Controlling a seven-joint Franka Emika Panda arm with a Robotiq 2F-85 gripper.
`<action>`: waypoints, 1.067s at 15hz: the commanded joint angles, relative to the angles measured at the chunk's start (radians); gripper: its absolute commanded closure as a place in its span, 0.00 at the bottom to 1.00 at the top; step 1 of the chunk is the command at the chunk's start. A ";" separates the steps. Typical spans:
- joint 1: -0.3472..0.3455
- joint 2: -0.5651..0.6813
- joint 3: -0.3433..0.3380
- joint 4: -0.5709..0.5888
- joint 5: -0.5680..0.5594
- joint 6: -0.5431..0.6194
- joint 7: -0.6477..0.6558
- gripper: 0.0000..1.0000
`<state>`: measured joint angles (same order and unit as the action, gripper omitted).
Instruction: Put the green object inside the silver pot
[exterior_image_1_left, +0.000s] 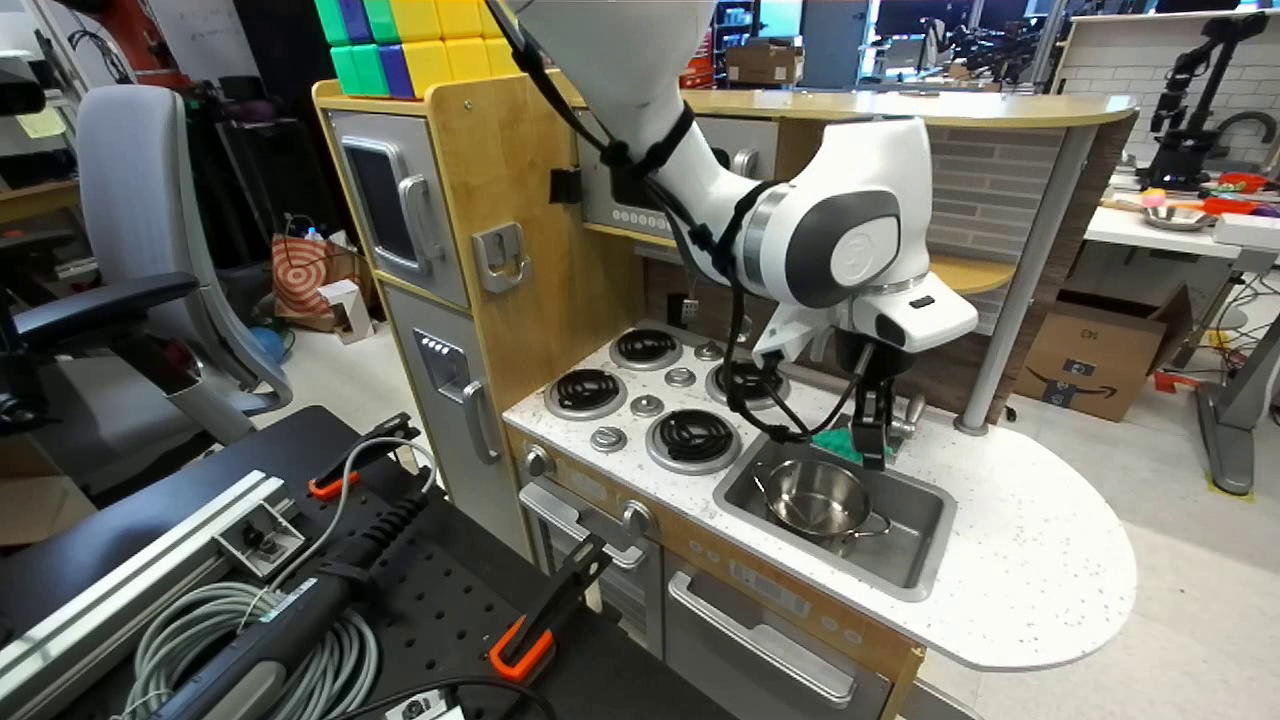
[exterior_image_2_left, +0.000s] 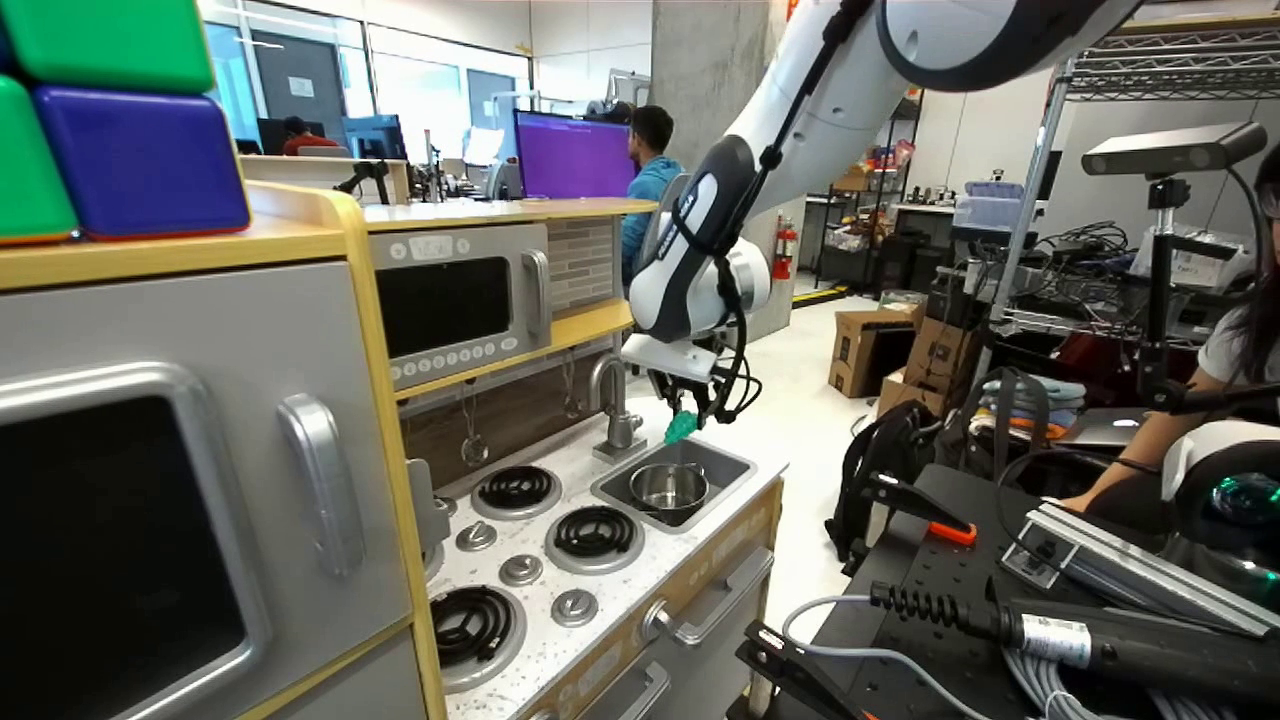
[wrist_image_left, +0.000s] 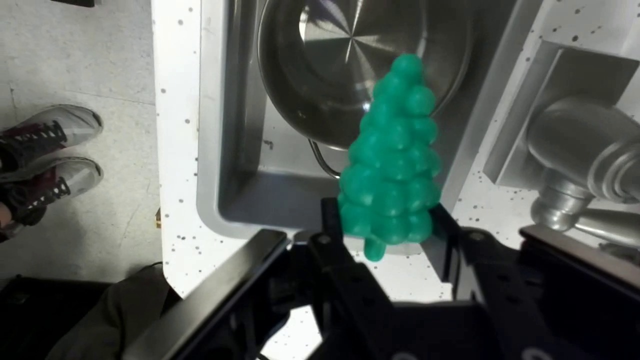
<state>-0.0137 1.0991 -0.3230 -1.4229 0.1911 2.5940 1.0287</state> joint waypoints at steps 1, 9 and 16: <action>-0.013 0.126 -0.010 0.169 -0.033 -0.071 0.091 0.82; -0.049 0.261 0.032 0.383 -0.036 -0.161 0.127 0.82; -0.078 0.246 0.064 0.435 -0.033 -0.245 0.108 0.16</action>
<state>-0.0477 1.3419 -0.2999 -1.0576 0.1798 2.4184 1.1442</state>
